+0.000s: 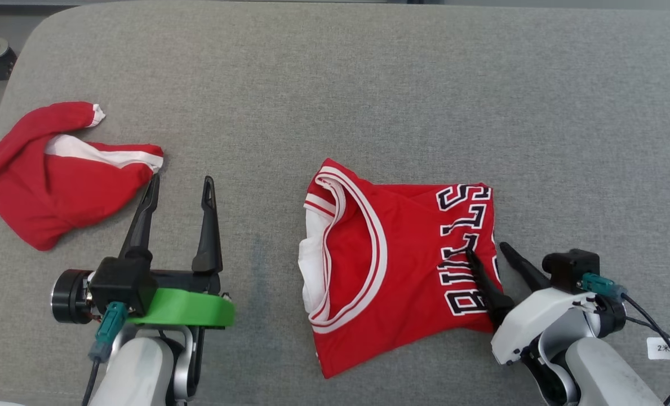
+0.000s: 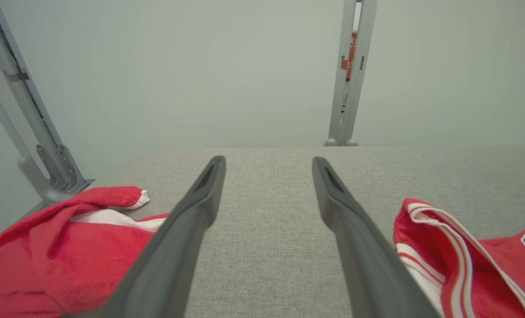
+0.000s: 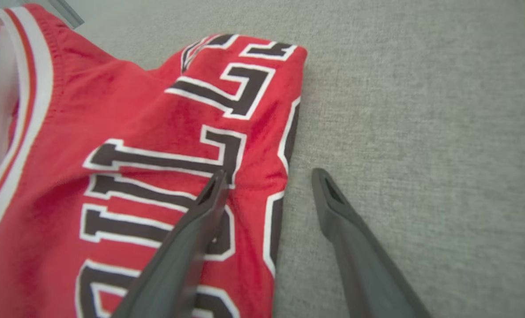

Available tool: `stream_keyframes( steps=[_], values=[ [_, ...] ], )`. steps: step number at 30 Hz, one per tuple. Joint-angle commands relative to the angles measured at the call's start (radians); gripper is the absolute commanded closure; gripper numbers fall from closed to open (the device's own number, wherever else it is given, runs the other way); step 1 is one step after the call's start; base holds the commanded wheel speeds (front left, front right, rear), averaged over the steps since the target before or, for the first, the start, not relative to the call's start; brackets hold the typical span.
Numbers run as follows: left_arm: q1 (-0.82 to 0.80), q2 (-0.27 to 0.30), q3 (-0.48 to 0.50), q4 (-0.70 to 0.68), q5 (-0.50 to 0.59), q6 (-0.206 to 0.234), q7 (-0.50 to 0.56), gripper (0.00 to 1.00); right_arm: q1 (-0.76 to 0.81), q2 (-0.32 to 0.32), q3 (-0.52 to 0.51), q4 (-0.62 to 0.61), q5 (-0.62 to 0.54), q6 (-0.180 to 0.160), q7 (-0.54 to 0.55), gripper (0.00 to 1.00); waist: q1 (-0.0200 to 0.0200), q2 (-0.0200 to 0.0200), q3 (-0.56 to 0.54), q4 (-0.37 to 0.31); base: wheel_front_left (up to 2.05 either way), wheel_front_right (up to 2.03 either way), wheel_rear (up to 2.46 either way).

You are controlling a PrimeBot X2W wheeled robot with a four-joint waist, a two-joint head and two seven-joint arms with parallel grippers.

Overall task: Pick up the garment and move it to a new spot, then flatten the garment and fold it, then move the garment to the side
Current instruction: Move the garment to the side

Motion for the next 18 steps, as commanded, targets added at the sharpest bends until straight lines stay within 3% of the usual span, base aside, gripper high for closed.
stream_keyframes(
  steps=[1,2,7,18],
  values=[
    [-0.009,-0.003,0.009,-0.007,0.010,-0.005,-0.003,0.00,-0.002,-0.002,0.027,0.027,0.018,0.000,0.023,0.68,0.0000,0.0000,0.015,0.011,0.00,0.00,0.00],
    [-0.001,-0.004,0.015,-0.011,0.016,-0.007,-0.003,0.00,-0.005,-0.006,0.051,0.035,0.030,0.000,0.030,1.00,0.0000,0.0000,0.013,0.004,0.00,0.00,0.00],
    [0.021,-0.003,0.038,-0.023,0.035,-0.011,-0.003,0.00,-0.030,-0.031,0.103,0.009,0.068,0.000,-0.016,1.00,0.0000,0.0000,0.011,-0.053,0.00,0.00,0.00],
    [0.019,0.015,0.041,-0.058,0.075,-0.029,-0.003,0.00,-0.115,-0.088,0.136,0.023,0.132,-0.001,-0.117,1.00,0.0000,0.0000,0.049,-0.278,0.00,0.00,0.00]
  ],
)
